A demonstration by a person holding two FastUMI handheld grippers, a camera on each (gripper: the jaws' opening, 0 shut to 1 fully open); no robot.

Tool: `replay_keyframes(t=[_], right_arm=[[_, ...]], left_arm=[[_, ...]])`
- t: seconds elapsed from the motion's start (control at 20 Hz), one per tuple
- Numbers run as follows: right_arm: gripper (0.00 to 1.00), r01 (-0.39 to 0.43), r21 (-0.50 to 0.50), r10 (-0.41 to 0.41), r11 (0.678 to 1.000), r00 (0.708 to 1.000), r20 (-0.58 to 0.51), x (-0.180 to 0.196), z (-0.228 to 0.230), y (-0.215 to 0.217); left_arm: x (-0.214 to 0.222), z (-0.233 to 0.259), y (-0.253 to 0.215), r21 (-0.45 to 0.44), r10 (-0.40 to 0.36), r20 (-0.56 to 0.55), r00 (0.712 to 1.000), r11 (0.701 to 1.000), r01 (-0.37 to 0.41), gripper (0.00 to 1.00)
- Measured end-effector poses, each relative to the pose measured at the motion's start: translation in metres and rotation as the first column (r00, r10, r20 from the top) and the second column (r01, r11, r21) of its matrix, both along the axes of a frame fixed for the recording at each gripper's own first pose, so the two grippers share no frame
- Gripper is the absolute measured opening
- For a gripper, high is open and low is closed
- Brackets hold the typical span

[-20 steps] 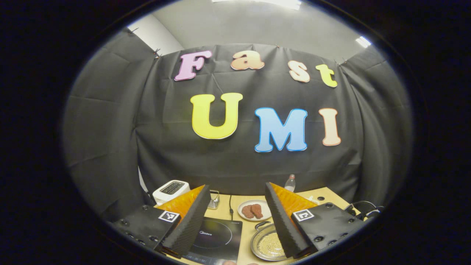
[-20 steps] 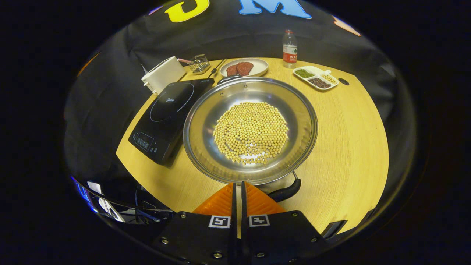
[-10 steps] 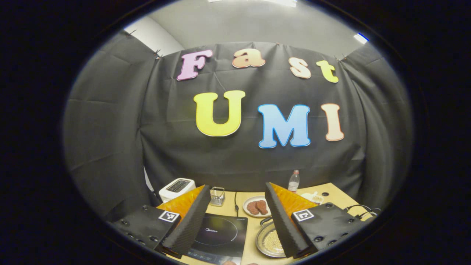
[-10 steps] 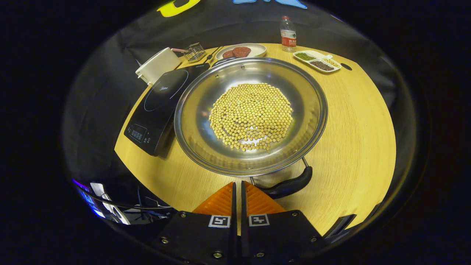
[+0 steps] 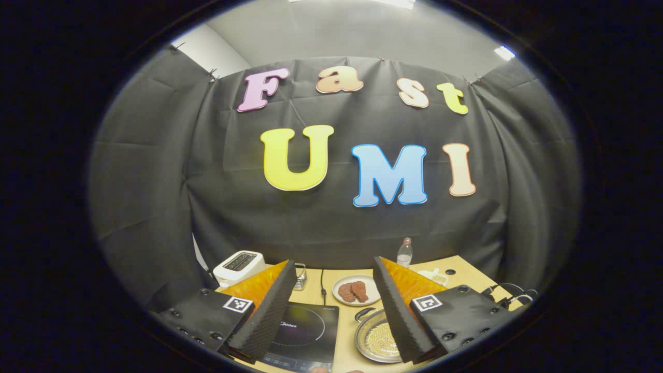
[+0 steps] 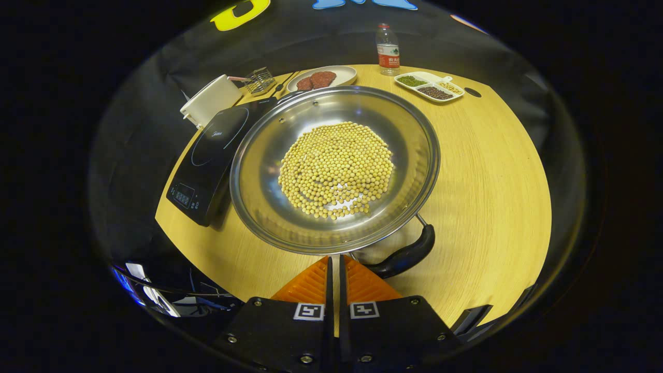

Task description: First push the handle of the pot to place it horizontally, then grasp the pot with both hands and set it on the induction cooktop.

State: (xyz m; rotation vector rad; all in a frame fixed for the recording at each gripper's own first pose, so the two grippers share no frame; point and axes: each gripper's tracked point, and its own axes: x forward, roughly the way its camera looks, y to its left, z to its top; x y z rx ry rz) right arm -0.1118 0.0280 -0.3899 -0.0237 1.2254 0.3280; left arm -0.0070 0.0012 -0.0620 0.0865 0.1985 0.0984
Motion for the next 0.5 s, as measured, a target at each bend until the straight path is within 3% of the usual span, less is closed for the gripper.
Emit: replay_keyframes(t=[0.5], right_arm=[[0.04, 0.045, -0.056, -0.044, 0.997, 0.999, 0.017, 0.018, 0.0, -0.035]], left_arm=[[0.008, 0.001, -0.018, 0.004, -0.036, 0.003, 0.999, 0.999, 0.036, 0.95]])
